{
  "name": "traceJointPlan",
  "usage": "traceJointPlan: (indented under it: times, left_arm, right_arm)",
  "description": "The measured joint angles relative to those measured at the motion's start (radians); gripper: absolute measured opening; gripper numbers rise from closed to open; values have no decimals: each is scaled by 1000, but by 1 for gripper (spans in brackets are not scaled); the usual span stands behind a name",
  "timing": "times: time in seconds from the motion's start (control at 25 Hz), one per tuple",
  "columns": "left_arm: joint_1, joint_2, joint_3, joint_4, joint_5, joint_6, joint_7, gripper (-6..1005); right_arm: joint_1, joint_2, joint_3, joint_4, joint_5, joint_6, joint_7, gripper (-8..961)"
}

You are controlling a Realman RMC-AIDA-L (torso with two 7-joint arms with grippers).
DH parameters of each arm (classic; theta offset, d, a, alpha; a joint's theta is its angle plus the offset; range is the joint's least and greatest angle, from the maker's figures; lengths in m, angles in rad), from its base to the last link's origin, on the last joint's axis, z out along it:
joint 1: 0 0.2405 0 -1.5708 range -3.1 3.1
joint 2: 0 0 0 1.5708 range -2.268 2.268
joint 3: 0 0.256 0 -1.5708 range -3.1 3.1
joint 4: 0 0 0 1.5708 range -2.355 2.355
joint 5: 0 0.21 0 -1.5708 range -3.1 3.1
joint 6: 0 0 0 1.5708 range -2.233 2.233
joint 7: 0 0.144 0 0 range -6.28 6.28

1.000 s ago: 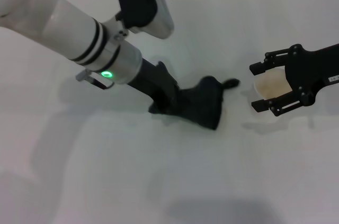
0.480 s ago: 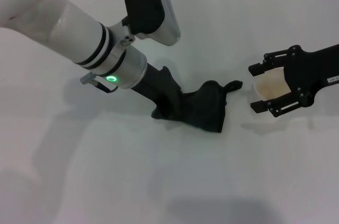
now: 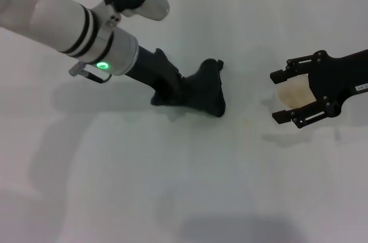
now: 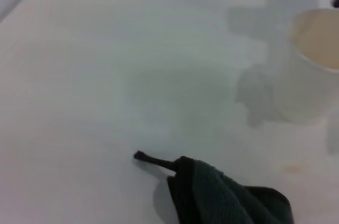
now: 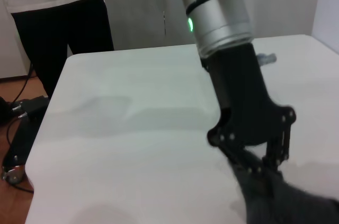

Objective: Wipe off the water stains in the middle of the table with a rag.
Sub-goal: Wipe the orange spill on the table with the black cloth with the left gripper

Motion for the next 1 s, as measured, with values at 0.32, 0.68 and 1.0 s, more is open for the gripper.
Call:
traceJointPlan:
  times: [0.32,0.68,1.0]
  left_arm:
    - [-25,-5,219,-6,-141,-26,-1,91]
    - [-29,-4,239,-9,-156,-52,-17,96]
    - [34,4,53,47,-70,6,-28,101]
  right_arm:
    - [2,3,-2,1,0,2,-2,830]
    - [2,7,-2,1,0,5,-5,830]
    - [-2,5,-1,1,0,7,-5,830]
